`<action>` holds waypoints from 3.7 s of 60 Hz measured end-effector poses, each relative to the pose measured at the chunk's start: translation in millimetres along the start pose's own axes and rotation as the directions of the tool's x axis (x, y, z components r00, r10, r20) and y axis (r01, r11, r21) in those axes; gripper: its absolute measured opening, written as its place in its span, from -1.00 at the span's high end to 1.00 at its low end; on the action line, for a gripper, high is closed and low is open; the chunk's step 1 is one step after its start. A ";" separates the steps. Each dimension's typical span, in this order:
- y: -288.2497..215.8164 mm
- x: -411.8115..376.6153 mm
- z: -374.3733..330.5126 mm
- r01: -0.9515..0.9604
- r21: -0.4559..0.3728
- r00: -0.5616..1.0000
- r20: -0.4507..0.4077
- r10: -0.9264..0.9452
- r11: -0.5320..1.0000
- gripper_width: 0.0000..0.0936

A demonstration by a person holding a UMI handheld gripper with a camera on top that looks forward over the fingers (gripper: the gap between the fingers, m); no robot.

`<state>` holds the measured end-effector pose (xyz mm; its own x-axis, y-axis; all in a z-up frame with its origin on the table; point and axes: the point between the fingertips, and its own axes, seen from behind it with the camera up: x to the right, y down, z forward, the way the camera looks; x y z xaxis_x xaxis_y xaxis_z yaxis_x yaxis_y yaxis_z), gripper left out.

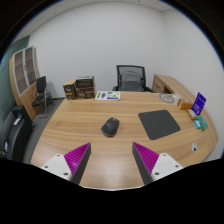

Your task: Arrange mouse

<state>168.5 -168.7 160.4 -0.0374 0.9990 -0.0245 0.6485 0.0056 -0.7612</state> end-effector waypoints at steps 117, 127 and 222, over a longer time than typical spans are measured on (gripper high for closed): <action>-37.2 -37.1 258.8 -0.014 -0.061 1.000 -0.005 0.014 0.998 0.22; -109.2 -19.0 207.3 -0.029 0.029 0.999 0.029 0.028 0.999 0.22; -107.9 249.2 101.5 -0.046 0.053 0.966 -0.252 0.058 0.998 -0.83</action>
<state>12.0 75.1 170.7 0.1934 0.9764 0.0958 0.6080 -0.0427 -0.7928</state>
